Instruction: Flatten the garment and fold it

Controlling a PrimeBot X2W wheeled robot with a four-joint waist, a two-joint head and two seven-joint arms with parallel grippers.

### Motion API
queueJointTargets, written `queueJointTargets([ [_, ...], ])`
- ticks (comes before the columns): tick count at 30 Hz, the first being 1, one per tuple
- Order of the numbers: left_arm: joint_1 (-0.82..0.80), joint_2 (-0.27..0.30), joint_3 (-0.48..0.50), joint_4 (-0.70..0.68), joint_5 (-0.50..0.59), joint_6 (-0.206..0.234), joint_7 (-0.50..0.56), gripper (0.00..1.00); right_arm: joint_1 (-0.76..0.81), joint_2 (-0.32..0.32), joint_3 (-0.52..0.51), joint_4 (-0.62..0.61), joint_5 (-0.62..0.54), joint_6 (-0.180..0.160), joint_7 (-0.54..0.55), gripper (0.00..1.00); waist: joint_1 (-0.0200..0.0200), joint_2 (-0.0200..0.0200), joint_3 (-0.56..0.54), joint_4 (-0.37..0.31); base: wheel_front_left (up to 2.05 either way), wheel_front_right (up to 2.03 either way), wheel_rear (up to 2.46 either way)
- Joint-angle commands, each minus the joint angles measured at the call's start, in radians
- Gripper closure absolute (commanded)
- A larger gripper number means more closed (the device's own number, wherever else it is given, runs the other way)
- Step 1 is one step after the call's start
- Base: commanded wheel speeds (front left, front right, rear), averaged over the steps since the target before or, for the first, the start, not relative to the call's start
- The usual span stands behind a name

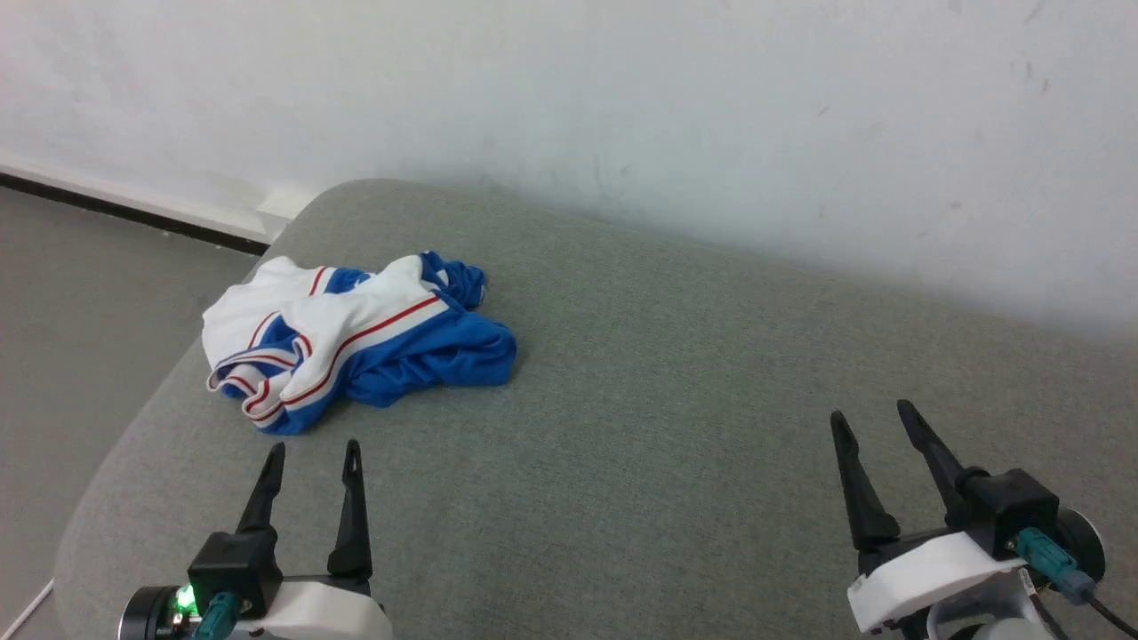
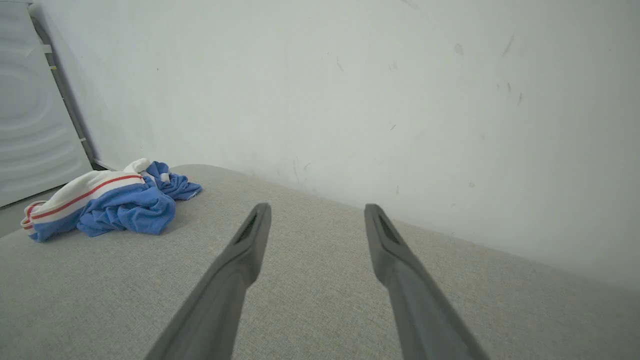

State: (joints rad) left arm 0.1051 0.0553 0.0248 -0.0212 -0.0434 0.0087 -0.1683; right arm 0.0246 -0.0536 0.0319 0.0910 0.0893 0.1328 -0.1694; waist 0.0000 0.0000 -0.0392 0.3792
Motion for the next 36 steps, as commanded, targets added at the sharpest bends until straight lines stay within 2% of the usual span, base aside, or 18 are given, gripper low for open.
queueJointTargets([
  [1,0.015,-0.003,0.003,-0.002,-0.005,-0.005,-0.012,0.00,0.000,0.002,0.004,0.006,0.009,-0.001,-0.011,0.00,0.0000,0.0000,0.003,0.036,0.00,0.00,0.00],
  [15,0.035,-0.004,0.016,-0.004,-0.014,-0.006,-0.041,0.00,-0.015,0.003,0.023,0.030,0.014,-0.002,-0.040,0.00,0.0000,0.0000,-0.001,0.145,0.00,0.00,0.00],
  [36,0.070,-0.005,0.012,0.012,-0.016,-0.016,-0.085,0.00,-0.002,0.003,0.042,0.064,0.040,-0.002,-0.084,0.00,0.0000,0.0000,-0.028,0.249,0.00,0.00,0.00],
])
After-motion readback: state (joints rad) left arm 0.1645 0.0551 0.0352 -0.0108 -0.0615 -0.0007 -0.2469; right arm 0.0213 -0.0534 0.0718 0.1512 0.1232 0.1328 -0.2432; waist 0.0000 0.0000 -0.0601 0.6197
